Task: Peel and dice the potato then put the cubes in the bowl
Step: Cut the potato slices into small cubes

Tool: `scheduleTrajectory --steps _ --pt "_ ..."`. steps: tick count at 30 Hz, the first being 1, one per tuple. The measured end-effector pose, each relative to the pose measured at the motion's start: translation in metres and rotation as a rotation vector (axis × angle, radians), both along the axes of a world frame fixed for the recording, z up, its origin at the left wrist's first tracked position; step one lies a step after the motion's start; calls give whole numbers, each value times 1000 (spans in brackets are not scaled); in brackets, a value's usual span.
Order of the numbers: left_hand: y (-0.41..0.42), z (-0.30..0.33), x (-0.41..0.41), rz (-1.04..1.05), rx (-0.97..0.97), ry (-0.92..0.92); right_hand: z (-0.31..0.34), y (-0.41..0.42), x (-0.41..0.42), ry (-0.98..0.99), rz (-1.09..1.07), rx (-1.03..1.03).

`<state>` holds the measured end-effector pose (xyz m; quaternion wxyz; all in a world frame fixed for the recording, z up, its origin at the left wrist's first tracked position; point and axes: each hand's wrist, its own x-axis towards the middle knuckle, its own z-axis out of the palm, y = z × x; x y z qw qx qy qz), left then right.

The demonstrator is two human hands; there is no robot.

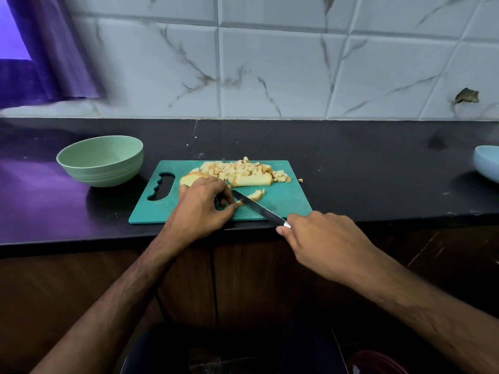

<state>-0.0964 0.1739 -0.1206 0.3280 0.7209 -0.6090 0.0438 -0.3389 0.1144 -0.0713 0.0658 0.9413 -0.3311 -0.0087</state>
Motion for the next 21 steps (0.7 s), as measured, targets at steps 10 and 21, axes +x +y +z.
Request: scheduleTrajectory --steps 10,21 --pt "1 4 0 -16 0 56 -3 -7 20 -11 -1 57" --pt "1 3 0 2 9 37 0 3 0 -4 -10 12"
